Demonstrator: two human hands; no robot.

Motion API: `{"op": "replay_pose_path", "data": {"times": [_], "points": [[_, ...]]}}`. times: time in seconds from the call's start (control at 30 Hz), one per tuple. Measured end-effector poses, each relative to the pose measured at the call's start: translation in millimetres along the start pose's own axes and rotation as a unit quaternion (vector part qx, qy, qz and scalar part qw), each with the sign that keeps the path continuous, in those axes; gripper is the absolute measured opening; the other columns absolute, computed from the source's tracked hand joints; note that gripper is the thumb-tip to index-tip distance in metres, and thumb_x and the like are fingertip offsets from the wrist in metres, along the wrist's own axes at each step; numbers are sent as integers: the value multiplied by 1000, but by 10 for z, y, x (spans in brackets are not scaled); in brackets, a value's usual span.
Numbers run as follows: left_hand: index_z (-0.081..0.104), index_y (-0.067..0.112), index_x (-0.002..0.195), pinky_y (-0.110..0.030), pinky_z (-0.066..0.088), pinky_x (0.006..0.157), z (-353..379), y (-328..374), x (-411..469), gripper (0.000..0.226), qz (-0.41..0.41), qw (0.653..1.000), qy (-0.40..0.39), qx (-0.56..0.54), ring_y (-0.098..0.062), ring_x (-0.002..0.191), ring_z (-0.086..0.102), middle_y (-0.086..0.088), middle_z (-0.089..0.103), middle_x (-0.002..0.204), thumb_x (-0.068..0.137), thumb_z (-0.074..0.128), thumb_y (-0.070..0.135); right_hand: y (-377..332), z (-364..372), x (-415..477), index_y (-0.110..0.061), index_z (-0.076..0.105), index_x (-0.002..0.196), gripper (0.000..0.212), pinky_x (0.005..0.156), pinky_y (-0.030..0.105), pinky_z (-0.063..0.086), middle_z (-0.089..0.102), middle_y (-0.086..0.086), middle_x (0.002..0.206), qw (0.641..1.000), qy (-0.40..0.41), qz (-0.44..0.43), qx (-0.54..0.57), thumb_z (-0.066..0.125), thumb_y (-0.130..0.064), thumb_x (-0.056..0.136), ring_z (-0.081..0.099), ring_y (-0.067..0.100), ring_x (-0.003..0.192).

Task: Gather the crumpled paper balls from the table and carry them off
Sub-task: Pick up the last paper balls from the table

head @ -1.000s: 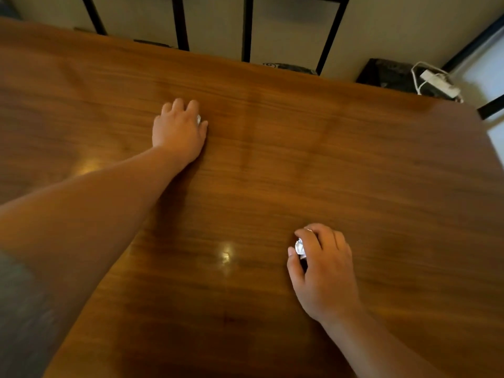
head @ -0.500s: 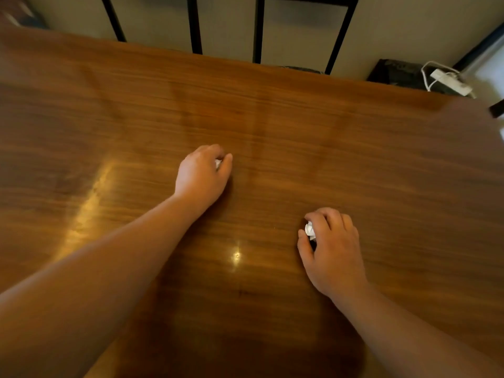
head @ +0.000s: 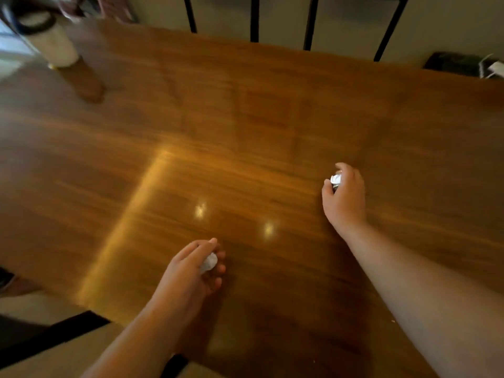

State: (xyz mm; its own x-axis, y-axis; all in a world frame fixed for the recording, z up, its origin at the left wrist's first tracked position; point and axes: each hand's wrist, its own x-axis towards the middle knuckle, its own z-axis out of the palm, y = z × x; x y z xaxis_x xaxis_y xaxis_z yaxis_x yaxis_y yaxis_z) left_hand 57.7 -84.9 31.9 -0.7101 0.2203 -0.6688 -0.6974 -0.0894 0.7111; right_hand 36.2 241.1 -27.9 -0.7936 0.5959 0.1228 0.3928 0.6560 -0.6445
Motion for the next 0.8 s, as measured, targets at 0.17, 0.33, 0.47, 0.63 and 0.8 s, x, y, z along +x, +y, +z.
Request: {"op": "replay_pose_path", "data": {"times": [0.17,0.33,0.47,0.63,0.8], "points": [[74,22,81,-29,53,52,-189,-319,-916,27,6,999,35,-14,-15,63,68,-3,72,79,67,75,45,-228,-469,-1290,-31,48,123,35,62,26,51,61,3,116,948,-98,207,221,60,-30,91,64,16,90],[73,19,82,-28,52,52,-232,-755,-1936,25,3,999,10,-50,-15,62,65,-3,70,78,71,73,42,-480,-1166,-2473,-13,63,101,11,63,30,52,68,12,102,788,-292,373,393,60,-16,92,67,19,81],[74,14,82,-26,50,47,-315,-1243,-2695,20,-42,985,1,-170,-15,60,63,-6,67,77,77,66,32,-623,-1717,-3101,-5,67,102,19,56,30,55,73,13,89,665,-374,442,472,63,-16,87,71,21,71],[73,9,84,-26,55,50,-680,-1778,-3375,20,-47,953,51,-293,-17,60,66,-10,68,79,80,63,25,-726,-1998,-3648,-2,67,105,26,53,31,56,73,17,93,671,-428,436,421,63,-22,89,70,23,73],[66,7,88,-25,53,46,-1164,-2212,-3877,20,-14,907,164,-388,-18,53,64,-11,69,74,79,59,23,-1125,-1730,-4097,0,67,105,27,57,32,54,73,14,84,700,-512,389,311,61,-22,90,68,23,72]]}}
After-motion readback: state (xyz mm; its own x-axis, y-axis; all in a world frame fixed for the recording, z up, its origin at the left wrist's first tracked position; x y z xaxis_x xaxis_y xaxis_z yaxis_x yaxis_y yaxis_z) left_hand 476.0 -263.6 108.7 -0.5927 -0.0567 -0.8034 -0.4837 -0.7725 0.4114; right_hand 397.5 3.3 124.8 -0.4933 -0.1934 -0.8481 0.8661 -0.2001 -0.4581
